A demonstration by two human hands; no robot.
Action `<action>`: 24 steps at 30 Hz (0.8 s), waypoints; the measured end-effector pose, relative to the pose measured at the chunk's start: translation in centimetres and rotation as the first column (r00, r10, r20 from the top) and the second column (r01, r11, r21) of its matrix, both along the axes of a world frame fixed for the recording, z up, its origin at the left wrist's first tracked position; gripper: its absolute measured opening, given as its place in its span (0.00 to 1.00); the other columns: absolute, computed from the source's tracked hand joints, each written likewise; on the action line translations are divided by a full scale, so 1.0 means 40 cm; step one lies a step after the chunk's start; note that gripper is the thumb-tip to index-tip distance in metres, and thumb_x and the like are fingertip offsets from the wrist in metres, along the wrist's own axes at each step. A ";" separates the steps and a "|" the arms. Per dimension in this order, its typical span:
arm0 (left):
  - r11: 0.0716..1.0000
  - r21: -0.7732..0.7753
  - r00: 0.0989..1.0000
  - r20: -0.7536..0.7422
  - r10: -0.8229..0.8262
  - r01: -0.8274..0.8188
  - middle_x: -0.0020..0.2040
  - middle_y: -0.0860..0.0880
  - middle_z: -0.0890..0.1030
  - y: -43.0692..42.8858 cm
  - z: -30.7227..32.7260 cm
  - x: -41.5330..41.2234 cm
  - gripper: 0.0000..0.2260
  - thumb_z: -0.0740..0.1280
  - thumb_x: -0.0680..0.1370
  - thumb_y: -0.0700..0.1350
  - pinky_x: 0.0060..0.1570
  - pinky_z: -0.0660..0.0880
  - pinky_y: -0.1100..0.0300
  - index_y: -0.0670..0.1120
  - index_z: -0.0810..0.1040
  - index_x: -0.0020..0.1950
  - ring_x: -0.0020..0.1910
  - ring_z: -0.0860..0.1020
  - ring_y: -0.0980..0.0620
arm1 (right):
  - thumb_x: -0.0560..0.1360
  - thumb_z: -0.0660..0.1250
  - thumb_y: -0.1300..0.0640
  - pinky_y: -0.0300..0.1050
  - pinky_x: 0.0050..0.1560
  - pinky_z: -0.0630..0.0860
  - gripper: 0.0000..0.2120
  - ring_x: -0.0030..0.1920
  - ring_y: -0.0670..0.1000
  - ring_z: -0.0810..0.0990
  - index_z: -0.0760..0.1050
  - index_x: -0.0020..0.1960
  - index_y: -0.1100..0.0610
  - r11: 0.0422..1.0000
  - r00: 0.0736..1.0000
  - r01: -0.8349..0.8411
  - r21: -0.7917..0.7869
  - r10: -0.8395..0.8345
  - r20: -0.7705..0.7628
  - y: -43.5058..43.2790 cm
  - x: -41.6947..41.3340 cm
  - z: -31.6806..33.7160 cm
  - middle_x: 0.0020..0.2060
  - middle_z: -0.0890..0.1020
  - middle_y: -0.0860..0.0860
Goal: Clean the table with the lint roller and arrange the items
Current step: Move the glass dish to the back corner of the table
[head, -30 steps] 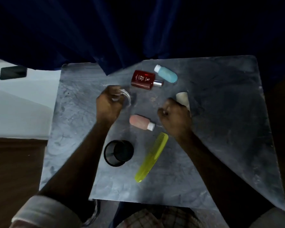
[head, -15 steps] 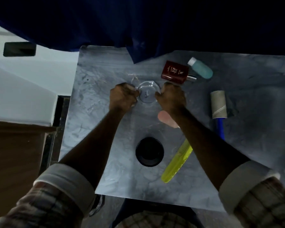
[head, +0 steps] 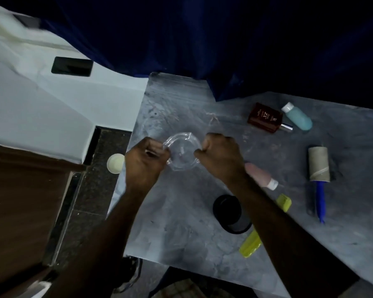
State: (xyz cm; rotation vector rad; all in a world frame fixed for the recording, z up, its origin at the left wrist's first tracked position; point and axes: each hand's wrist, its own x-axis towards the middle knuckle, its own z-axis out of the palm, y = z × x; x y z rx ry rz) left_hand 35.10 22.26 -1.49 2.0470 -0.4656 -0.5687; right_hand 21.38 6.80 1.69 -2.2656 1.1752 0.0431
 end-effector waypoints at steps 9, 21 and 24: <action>0.998 -0.032 0.997 -0.062 0.045 -0.047 0.40 0.42 0.76 -0.001 -0.070 0.207 0.07 0.72 0.75 0.27 0.33 0.79 0.59 0.32 0.75 0.44 0.38 0.78 0.51 | 0.70 0.69 0.53 0.47 0.51 0.82 0.09 0.49 0.58 0.85 0.82 0.46 0.58 0.990 0.998 0.050 0.128 -0.055 0.037 0.018 0.216 -0.077 0.45 0.87 0.55; 0.993 0.084 0.996 -0.056 -0.075 0.080 0.33 0.52 0.87 -0.197 -0.150 0.274 0.08 0.82 0.71 0.50 0.33 0.86 0.52 0.47 0.88 0.42 0.29 0.86 0.53 | 0.72 0.70 0.56 0.46 0.53 0.81 0.09 0.55 0.57 0.84 0.82 0.51 0.59 0.980 0.981 0.192 0.058 -0.191 -0.030 -0.142 0.261 -0.133 0.51 0.86 0.57; 0.993 0.109 0.997 -0.059 -0.046 0.052 0.33 0.54 0.87 -0.209 -0.163 0.288 0.10 0.83 0.68 0.53 0.38 0.88 0.49 0.50 0.88 0.42 0.30 0.87 0.54 | 0.74 0.71 0.55 0.45 0.52 0.81 0.10 0.55 0.57 0.84 0.82 0.52 0.58 0.977 0.979 0.202 0.063 -0.200 -0.030 -0.151 0.276 -0.144 0.52 0.86 0.57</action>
